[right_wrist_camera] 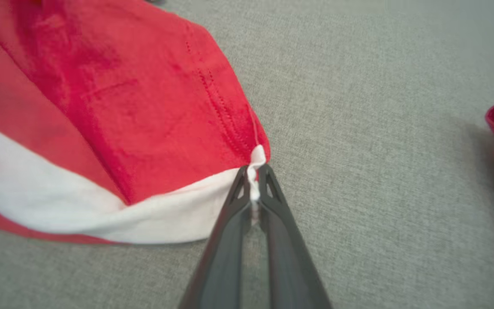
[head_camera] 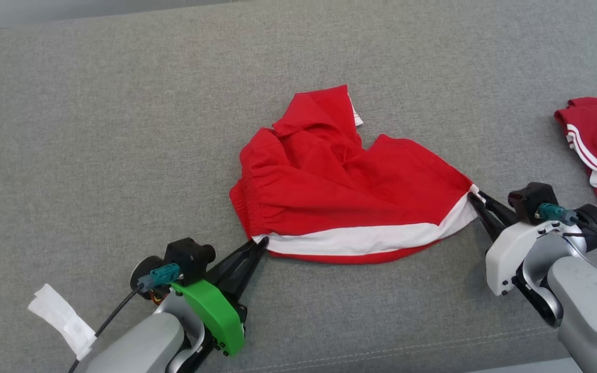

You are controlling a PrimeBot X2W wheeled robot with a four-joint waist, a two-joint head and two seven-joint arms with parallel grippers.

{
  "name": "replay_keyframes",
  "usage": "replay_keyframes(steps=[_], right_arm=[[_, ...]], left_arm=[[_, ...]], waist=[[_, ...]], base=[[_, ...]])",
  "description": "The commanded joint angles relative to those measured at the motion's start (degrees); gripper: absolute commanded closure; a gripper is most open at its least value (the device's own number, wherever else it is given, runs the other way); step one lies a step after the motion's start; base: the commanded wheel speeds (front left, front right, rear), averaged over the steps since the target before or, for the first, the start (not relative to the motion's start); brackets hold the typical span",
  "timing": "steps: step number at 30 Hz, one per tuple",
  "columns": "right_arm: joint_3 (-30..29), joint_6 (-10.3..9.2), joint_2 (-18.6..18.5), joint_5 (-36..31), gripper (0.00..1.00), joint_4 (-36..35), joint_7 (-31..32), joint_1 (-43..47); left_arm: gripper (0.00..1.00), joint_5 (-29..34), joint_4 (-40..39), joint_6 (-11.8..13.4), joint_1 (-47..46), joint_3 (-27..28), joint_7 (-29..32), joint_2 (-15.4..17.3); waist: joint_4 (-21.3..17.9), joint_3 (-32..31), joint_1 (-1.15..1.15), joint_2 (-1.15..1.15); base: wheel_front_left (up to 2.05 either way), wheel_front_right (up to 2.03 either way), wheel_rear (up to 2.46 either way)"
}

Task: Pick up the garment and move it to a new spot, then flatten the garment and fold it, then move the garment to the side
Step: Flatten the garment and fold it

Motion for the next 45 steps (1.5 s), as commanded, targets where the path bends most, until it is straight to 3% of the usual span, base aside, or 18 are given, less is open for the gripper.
replay_keyframes(steps=[1, 7, 10, 14, 18, 21, 24, 26, 27, 30, 34, 37, 40, 45], right_arm=[[-1.4, -0.13, 0.3, 1.8, 1.00, -1.1, -1.3, 1.1], [-9.0, -0.13, -1.2, 8.0, 1.00, -8.7, -3.8, 4.5], [-14.2, -0.13, -2.4, 11.0, 1.00, -14.9, -3.2, 7.1], [-21.5, -0.14, -2.1, 16.4, 1.00, -25.5, -0.9, 10.0], [-28.3, -0.17, -1.1, 21.2, 1.00, -36.2, 2.9, 11.2], [-31.6, -0.13, -0.1, 24.0, 1.00, -42.4, 6.5, 8.5], [-32.7, -0.12, 0.7, 24.9, 1.00, -44.9, 8.7, 5.5], [-33.5, -0.13, 3.1, 25.1, 1.00, -44.9, 11.4, -1.6], [-33.1, -0.13, 3.5, 24.3, 1.00, -44.0, 12.3, -4.5], [-30.6, -0.13, 5.6, 20.4, 1.00, -39.8, 14.5, -14.4], [-28.6, -0.12, 8.6, 14.2, 1.00, -31.1, 15.4, -29.2], [-30.0, -0.13, 12.9, 10.1, 1.00, -22.9, 12.5, -39.7], [-35.4, -0.14, 18.3, 5.5, 1.00, -14.2, 7.4, -50.2], [-43.8, -0.28, 21.9, -0.1, 1.00, -1.9, -4.6, -63.1]], left_arm=[[1.00, -1.5, -1.7, 0.0, 1.4, 0.0, -0.2, 1.0], [1.00, -6.5, -12.7, 0.2, 4.1, 1.3, 0.6, 7.9], [1.00, -8.7, -21.5, 1.8, 5.3, 2.7, 3.0, 11.8], [1.00, -10.1, -34.8, 8.1, 5.0, 6.6, 6.4, 18.0], [1.00, -13.2, -47.5, 14.4, 2.6, 11.4, 10.7, 22.2], [1.00, -18.6, -55.0, 16.6, -0.5, 15.6, 14.4, 23.2], [1.00, -20.9, -57.3, 17.7, -4.2, 18.4, 17.3, 24.8], [1.00, -19.2, -55.7, 19.4, -11.4, 20.7, 22.6, 27.7], [1.00, -18.9, -54.7, 19.3, -13.8, 20.6, 24.4, 27.6], [1.00, -16.6, -49.5, 18.4, -22.7, 19.6, 29.9, 26.5], [1.00, -13.1, -38.7, 16.0, -35.3, 18.8, 33.3, 22.5], [1.00, -4.4, -27.5, 13.6, -44.7, 17.2, 29.6, 19.3], [1.00, 2.8, -16.9, 11.6, -53.2, 16.4, 22.6, 15.3], [1.00, 9.5, -0.7, 11.4, -62.7, 18.2, 7.3, 10.3]], waist=[[-0.2, -1.3, 0.00, 0.48], [-0.5, -4.4, 0.00, 0.48], [-0.6, -5.6, 0.00, 0.48], [-1.2, -6.6, 0.00, 0.48], [-1.6, -6.1, 0.00, 0.48], [-2.2, -4.1, 0.00, 0.48], [-2.6, -2.0, 0.00, 0.48], [-3.4, 2.3, 0.00, 0.48], [-3.5, 3.9, 0.00, 0.48], [-3.8, 9.1, 0.00, 0.48], [-3.6, 16.0, 0.00, 0.48], [-3.6, 19.5, 0.00, 0.48], [-4.1, 22.3, 0.00, 0.48], [-5.8, 26.3, 0.00, 0.48]], base=[[0.00, 0.00, 0.00], [0.00, 0.00, 0.00], [0.00, 0.00, 0.00], [0.00, 0.00, 0.00], [0.00, 0.00, 0.00], [0.00, 0.00, 0.00], [0.00, 0.00, 0.00], [0.00, 0.00, 0.00], [0.00, 0.00, 0.00], [0.00, 0.00, 0.00], [0.00, 0.00, 0.00], [0.00, 0.00, 0.00], [0.00, 0.00, 0.00], [0.00, 0.00, 0.00]])
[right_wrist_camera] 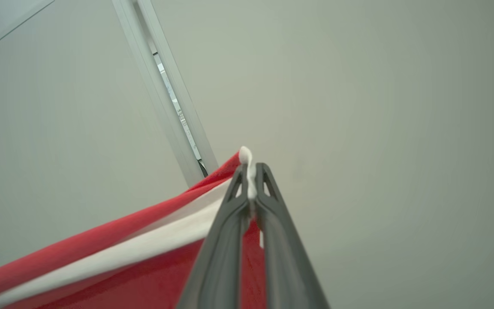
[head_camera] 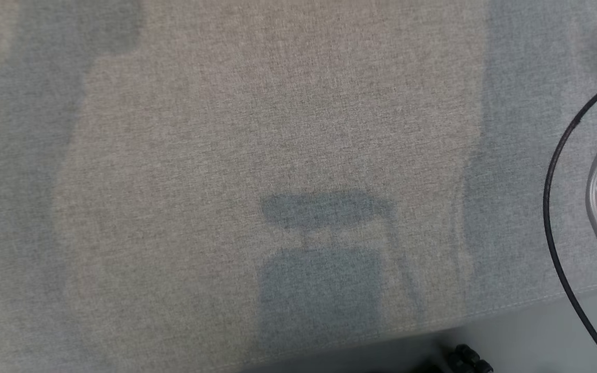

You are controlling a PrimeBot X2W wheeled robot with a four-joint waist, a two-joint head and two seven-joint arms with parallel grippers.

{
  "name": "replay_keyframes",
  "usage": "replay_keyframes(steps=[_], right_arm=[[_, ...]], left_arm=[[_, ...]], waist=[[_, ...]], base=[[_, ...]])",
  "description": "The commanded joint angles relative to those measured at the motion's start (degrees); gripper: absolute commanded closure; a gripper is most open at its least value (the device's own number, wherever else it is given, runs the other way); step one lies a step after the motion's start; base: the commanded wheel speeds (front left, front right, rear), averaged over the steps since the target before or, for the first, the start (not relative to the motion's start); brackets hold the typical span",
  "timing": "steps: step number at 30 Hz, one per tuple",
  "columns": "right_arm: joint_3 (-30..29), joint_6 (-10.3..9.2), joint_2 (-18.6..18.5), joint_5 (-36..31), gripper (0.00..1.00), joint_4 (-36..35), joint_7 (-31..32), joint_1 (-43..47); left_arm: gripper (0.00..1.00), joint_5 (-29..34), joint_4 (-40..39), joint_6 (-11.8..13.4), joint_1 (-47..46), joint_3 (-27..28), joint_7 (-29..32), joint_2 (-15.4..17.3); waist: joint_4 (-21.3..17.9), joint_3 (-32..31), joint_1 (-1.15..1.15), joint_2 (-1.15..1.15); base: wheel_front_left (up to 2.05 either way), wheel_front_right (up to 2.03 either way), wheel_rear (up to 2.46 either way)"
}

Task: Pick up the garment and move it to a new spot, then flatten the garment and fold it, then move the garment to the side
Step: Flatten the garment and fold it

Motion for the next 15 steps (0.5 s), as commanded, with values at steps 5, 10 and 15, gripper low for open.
replay_keyframes(steps=[5, 10, 15], right_arm=[[3.9, -0.47, -1.0, -0.4, 1.00, 8.8, -7.0, 0.9], [11.8, -0.39, -0.9, -2.2, 1.00, 9.5, -8.6, 14.0], [16.3, -0.36, -3.1, -0.1, 1.00, 3.0, -8.7, 31.1]], left_arm=[[1.00, 2.9, 10.8, -4.0, -0.4, 0.1, -7.0, -1.4], [1.00, 5.0, 10.7, -8.1, 10.6, 0.9, -7.5, -2.1], [1.00, 5.5, 3.8, -9.3, 29.3, 5.6, -7.5, -1.6]], waist=[[-2.4, 8.1, -0.02, 0.48], [-2.5, 7.3, -0.02, 0.48], [-2.1, 4.3, -0.02, 0.48]], base=[[0.00, 0.00, 0.00], [0.00, 0.00, 0.00], [0.00, 0.00, 0.00]])
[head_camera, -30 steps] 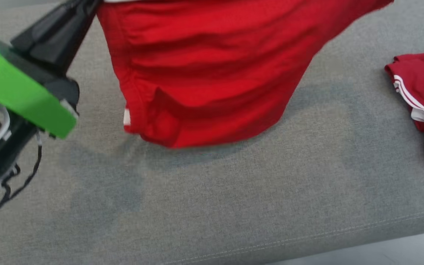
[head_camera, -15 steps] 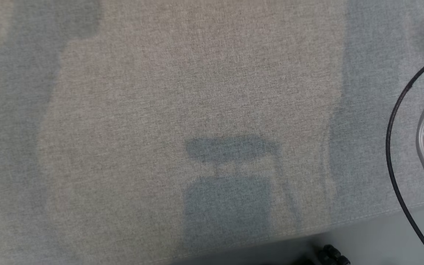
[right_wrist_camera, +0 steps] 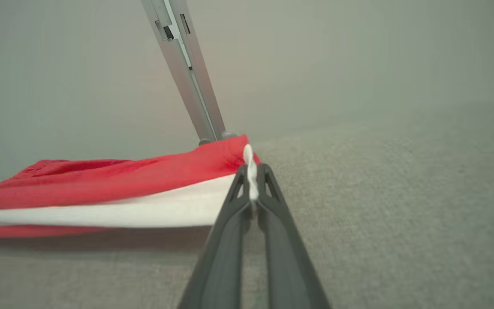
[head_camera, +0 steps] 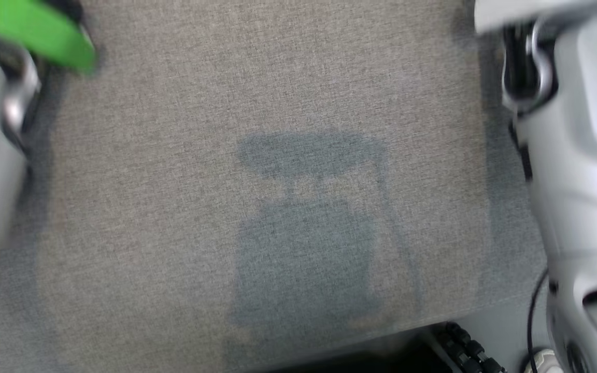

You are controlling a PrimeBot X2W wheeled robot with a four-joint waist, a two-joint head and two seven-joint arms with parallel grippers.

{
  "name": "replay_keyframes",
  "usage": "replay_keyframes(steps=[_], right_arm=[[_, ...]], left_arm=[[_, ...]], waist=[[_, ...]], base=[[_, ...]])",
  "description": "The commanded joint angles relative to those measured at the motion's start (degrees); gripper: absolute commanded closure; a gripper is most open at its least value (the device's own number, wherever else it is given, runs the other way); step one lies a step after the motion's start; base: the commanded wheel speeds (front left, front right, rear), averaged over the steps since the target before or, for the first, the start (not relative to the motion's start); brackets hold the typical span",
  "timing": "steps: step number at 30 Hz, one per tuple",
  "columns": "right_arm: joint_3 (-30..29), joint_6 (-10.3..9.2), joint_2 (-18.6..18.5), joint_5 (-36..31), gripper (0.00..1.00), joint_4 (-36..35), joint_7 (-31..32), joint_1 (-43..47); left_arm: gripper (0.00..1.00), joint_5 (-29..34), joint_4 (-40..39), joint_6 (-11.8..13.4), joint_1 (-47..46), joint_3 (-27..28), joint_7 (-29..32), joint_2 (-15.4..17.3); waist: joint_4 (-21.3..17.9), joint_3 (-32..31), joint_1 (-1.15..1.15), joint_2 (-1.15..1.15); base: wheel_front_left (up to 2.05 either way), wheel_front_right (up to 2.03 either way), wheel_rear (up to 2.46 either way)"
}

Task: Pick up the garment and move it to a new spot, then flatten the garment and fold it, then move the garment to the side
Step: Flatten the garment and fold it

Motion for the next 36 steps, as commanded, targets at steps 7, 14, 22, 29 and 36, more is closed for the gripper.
replay_keyframes(steps=[7, 14, 22, 29, 36], right_arm=[[1.2, -0.20, -4.4, 3.4, 1.00, -6.6, -0.2, 21.4], [-0.7, -0.31, -5.4, 8.5, 1.00, -10.5, -0.2, 41.2], [-5.2, -0.56, -5.9, 12.8, 1.00, -16.7, -0.1, 62.0], [-6.6, -0.53, -6.5, 14.0, 1.00, -24.9, 2.3, 66.8], [-4.7, -0.19, -5.9, 11.3, 1.00, -25.7, 5.3, 52.6]], left_arm=[[1.00, 2.2, -7.7, 0.3, 23.6, 3.7, 0.0, -1.0], [1.00, 0.7, -13.4, 3.8, 47.2, 5.2, 0.1, -4.3], [1.00, -4.6, -20.2, 7.8, 69.2, 9.7, -0.3, -9.5], [1.00, -6.1, -26.7, 6.4, 75.1, 10.1, -0.1, -12.3], [1.00, -7.6, -30.5, 5.3, 65.0, 9.3, 5.0, -14.4]], waist=[[2.2, -10.5, -0.02, 0.48], [3.4, -23.0, -0.02, 0.48], [4.5, -31.3, -0.02, 0.48], [5.2, -29.4, -0.02, 0.48], [6.3, -22.2, -0.02, 0.48]], base=[[0.00, 0.00, 0.00], [0.00, 0.00, 0.00], [0.00, 0.00, 0.00], [0.00, 0.00, 0.00], [0.00, 0.00, 0.00]])
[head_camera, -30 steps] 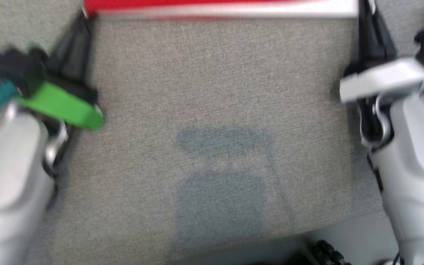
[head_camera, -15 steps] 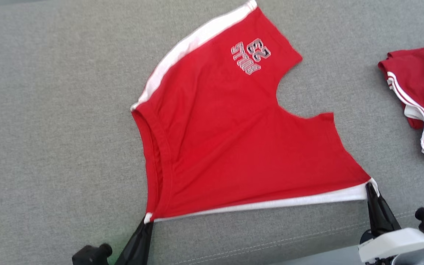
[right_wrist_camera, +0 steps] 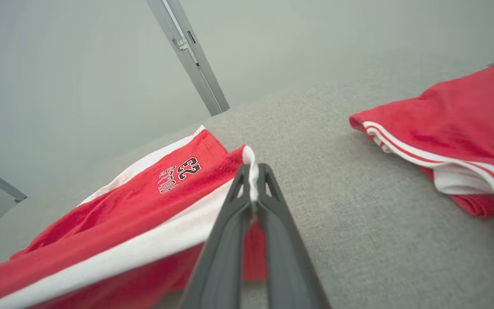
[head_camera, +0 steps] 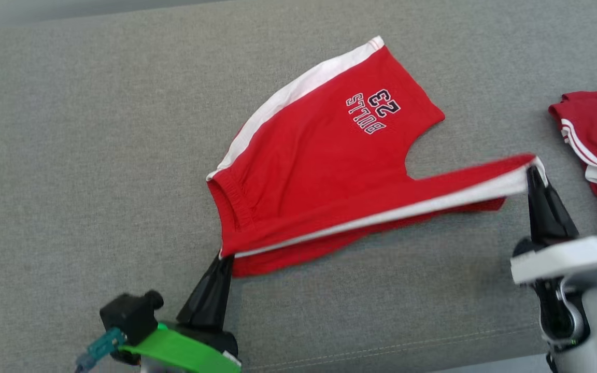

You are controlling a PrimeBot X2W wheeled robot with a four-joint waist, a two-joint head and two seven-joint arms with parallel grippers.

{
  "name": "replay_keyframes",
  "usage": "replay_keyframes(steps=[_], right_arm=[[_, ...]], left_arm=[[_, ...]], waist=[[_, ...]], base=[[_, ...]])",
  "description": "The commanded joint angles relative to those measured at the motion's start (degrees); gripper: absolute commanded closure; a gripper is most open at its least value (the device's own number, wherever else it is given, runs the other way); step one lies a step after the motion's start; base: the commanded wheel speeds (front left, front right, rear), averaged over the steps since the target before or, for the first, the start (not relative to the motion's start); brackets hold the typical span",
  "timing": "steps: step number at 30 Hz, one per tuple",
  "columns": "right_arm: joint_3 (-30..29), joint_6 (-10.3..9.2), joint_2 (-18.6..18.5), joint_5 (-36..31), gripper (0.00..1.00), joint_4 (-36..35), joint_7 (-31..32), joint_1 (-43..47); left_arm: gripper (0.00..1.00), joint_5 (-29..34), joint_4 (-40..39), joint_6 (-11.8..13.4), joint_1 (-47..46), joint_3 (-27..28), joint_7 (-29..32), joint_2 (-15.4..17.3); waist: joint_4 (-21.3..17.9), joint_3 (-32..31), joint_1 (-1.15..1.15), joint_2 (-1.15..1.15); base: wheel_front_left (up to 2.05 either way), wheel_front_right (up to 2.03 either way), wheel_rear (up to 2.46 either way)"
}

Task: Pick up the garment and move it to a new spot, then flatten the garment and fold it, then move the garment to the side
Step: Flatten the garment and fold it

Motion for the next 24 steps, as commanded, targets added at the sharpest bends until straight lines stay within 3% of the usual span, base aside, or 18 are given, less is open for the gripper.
replay_keyframes(steps=[1, 10, 14, 20, 24], right_arm=[[1.3, -0.22, -0.9, -1.5, 1.00, 1.1, 0.6, -5.5], [7.1, -0.19, -2.9, -4.0, 1.00, 13.4, 1.4, -29.2], [8.2, -0.19, -3.9, -4.3, 1.00, 17.8, 1.7, -35.3], [11.9, -0.19, -4.8, -6.1, 1.00, 27.3, 2.0, -44.8], [14.3, -0.19, -4.5, -7.2, 1.00, 35.0, 1.4, -50.2]], left_arm=[[1.00, -0.8, -0.3, 0.1, -3.2, 0.6, 1.5, -0.3], [1.00, -2.8, -3.0, 1.4, -16.4, 2.6, 8.8, -0.8], [1.00, -3.8, -2.7, 1.6, -20.8, 2.8, 10.6, -2.0], [1.00, -2.4, 3.8, 3.0, -27.8, 2.9, 12.5, -2.7], [1.00, -2.0, 10.6, 1.3, -32.1, 1.6, 13.6, -3.4]], waist=[[1.1, 6.0, 0.01, 0.48], [4.3, 11.6, 0.01, 0.48], [6.6, 13.1, 0.01, 0.48], [8.8, 14.2, 0.01, 0.48], [9.5, 14.1, 0.01, 0.48]], base=[[0.00, 0.00, 0.00], [0.00, 0.00, 0.00], [0.00, 0.00, 0.00], [0.00, 0.00, 0.00], [0.00, 0.00, 0.00]])
